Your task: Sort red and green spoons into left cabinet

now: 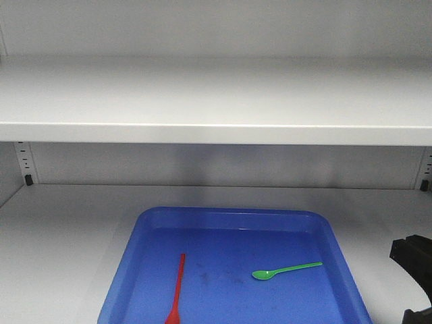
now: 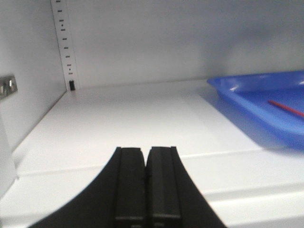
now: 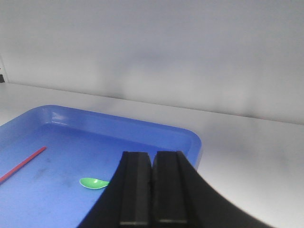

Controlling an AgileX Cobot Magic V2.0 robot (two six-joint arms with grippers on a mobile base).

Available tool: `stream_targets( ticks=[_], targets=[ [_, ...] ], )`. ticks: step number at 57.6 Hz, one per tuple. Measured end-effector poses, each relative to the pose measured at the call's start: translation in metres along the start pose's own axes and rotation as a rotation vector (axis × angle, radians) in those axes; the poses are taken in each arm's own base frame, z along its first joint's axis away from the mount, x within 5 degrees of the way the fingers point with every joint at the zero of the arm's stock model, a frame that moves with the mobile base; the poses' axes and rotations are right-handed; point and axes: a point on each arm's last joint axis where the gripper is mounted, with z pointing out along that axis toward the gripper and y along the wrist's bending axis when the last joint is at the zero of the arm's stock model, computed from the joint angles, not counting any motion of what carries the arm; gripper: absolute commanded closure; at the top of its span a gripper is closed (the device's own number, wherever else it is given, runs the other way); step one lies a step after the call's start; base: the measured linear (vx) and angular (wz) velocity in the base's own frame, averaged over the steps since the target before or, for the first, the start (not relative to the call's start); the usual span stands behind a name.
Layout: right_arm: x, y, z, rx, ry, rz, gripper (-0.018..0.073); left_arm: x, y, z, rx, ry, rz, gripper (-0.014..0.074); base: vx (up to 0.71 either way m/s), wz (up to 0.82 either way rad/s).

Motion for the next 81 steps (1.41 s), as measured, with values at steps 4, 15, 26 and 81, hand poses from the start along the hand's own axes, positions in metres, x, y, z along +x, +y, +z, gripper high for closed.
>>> stream_targets(
  ticks=[4, 15, 26, 81],
  targets=[
    [0.0, 0.0, 0.0, 0.0, 0.0, 0.0, 0.0562, 0.0044, 0.0005, -0.0018, -0.004, -0.019, -0.007, 0.0597, 0.0, 0.0],
    [0.0, 0.0, 0.0, 0.0, 0.0, 0.001, 0.0562, 0.0039, 0.0005, -0.0026, -0.004, -0.032, 0.025, 0.0597, 0.0, 0.0],
    [0.0, 0.0, 0.0, 0.0, 0.0, 0.002, 0.0562, 0.0043, 0.0003, -0.0026, -0.002, -0.028, 0.013, 0.0597, 0.0, 0.0],
    [0.0003, 0.0, 0.0, 0.0, 0.001, 0.003, 0.0562, 0.0043, 0.0003, -0.0026, -0.001, -0.028, -0.029, 0.0597, 0.0, 0.0]
  ],
)
